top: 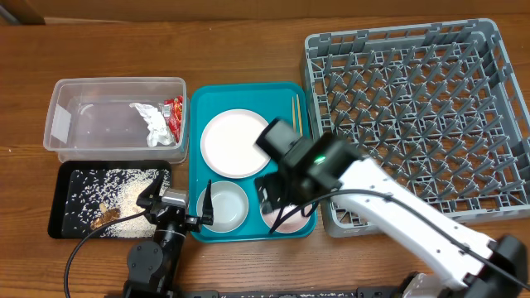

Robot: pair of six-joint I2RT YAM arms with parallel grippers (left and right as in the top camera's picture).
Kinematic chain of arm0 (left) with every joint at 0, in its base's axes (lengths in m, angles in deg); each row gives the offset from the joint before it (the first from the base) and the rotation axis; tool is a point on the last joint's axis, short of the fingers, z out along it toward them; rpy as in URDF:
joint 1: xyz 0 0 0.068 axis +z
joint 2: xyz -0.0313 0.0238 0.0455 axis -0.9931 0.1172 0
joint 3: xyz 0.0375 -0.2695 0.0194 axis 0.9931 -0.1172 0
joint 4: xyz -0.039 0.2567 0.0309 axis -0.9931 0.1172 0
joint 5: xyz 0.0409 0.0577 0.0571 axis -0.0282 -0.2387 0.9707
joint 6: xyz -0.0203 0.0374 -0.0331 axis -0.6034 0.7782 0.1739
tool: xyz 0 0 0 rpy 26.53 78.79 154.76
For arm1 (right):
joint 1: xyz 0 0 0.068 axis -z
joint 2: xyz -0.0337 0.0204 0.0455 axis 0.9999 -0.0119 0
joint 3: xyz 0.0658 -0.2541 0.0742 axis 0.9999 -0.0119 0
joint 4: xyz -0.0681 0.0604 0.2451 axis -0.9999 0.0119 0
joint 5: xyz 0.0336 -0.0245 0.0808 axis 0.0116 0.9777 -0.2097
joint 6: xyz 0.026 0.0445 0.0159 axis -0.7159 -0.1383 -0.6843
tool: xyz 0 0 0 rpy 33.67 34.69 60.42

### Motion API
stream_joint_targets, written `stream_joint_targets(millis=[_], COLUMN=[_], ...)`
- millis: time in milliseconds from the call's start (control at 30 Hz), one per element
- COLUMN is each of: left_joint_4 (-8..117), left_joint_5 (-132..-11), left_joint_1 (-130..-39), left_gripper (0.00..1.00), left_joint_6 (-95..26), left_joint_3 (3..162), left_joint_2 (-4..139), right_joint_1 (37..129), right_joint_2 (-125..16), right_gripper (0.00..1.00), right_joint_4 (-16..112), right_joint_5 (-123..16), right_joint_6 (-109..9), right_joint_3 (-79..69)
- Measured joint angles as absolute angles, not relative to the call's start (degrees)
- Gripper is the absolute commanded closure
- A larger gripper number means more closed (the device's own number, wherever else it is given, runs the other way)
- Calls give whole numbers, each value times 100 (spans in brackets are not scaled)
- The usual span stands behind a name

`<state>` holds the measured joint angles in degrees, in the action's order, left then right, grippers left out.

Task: Sort waste into correct bins and load items into the dishwasher
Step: 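Reach the right gripper to the grey bowl and grasp its rim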

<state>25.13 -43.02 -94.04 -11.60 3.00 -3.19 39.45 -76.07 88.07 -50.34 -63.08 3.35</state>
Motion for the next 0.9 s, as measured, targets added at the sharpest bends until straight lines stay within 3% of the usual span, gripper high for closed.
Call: stream_joint_targets(millis=[233,400,633,900], left_joint_4=[2513,2513,2513,2513], left_joint_5=[-4302,-4302,-4302,-4302], left_joint_1=[-9404,-9404,-9404,-9404], left_gripper=[0,0,0,0], left_joint_6=[-1160,-1158,-1160,-1160], left_joint_3=[300,300,300,300], left_joint_2=[-319,-319,-319,-319], right_joint_1=[3932,3978,4109,4525], right_joint_2=[-7891,-8190,-9213,-9292], right_gripper=[25,42,39,38], right_joint_4=[8226,7992,7896,7788], right_joint_5=[-4887,-4542,-4354,-4719], right_joint_6=[-5834,-5082,-4166,-3395], right_joint_3=[169,169,153,142])
